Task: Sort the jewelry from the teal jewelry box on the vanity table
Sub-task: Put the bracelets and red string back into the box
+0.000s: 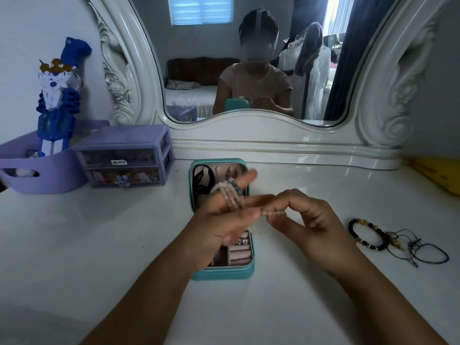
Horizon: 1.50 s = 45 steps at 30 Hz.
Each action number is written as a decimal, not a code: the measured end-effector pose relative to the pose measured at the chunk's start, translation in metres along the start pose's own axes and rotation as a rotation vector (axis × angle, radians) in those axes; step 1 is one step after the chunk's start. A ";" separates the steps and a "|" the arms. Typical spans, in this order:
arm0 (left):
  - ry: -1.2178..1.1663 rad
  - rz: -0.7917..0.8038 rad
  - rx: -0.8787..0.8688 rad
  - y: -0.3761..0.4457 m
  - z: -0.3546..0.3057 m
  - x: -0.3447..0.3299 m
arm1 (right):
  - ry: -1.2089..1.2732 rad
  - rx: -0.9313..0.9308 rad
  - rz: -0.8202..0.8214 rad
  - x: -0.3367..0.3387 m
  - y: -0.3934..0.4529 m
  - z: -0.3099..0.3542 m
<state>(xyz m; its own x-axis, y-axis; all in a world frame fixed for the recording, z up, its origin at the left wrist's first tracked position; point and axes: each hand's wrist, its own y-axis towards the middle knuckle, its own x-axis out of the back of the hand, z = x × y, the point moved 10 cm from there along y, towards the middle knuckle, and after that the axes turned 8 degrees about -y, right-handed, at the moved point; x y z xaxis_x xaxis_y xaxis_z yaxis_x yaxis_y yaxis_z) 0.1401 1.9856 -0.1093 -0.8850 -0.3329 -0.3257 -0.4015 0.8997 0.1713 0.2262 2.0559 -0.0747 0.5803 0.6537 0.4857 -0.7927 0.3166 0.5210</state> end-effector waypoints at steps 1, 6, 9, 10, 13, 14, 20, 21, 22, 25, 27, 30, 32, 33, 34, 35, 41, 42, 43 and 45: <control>0.074 -0.001 0.026 -0.001 0.003 -0.004 | -0.012 0.018 -0.022 0.002 0.000 0.001; 0.112 0.071 0.184 -0.004 0.013 -0.018 | 0.032 -0.042 -0.085 0.007 0.001 -0.008; 0.175 0.171 0.294 -0.008 0.023 -0.020 | 0.145 -0.094 -0.013 0.001 0.002 -0.011; 0.172 0.212 0.328 -0.008 0.026 -0.020 | 0.161 -0.092 0.022 -0.002 0.002 -0.010; 0.100 0.370 0.425 -0.012 0.031 -0.030 | 0.203 -0.099 0.160 -0.014 0.000 -0.007; 0.093 0.412 0.446 -0.014 0.033 -0.033 | 0.225 -0.096 0.211 -0.019 -0.001 -0.005; 0.002 0.496 0.480 -0.018 0.032 -0.036 | 0.306 -0.144 0.306 -0.032 -0.007 -0.010; 0.031 0.455 0.451 -0.015 0.029 -0.032 | 0.287 -0.145 0.260 -0.030 -0.005 -0.012; 0.077 0.386 0.410 -0.012 0.023 -0.025 | 0.288 -0.150 0.221 -0.028 -0.003 -0.013; 0.220 0.077 0.287 0.000 -0.001 0.008 | 0.362 -0.189 0.157 -0.030 0.004 -0.013; 0.313 -0.093 0.209 0.002 -0.020 0.029 | 0.347 -0.188 0.139 -0.031 0.012 -0.008; 0.446 -0.236 0.132 -0.004 -0.038 0.053 | 0.346 -0.192 0.171 -0.040 0.028 0.005; 0.471 -0.284 0.114 -0.009 -0.040 0.066 | 0.335 -0.197 0.187 -0.052 0.036 0.010; 0.488 -0.302 0.114 -0.012 -0.040 0.071 | 0.311 -0.200 0.185 -0.058 0.038 0.010; 0.491 -0.312 0.111 -0.014 -0.039 0.076 | 0.271 -0.201 0.173 -0.064 0.039 0.008; 0.476 -0.324 0.103 -0.017 -0.038 0.079 | 0.224 -0.199 0.158 -0.068 0.039 0.004; 0.433 -0.304 0.065 -0.019 -0.023 0.088 | 0.018 -0.182 0.081 -0.073 0.038 -0.007; 0.429 -0.299 0.051 -0.017 -0.022 0.089 | 0.005 -0.180 0.061 -0.071 0.038 -0.008; 0.430 -0.297 0.032 -0.016 -0.022 0.088 | 0.004 -0.178 0.044 -0.069 0.037 -0.008; 0.431 -0.292 -0.017 -0.014 -0.024 0.086 | -0.028 -0.159 0.016 -0.066 0.035 -0.007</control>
<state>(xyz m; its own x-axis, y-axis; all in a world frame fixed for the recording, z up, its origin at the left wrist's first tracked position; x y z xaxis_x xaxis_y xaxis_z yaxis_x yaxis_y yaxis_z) 0.0634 1.9379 -0.1177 -0.7506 -0.6589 0.0494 -0.6470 0.7481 0.1471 0.1584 2.0287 -0.0939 0.5707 0.6405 0.5138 -0.8201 0.4125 0.3967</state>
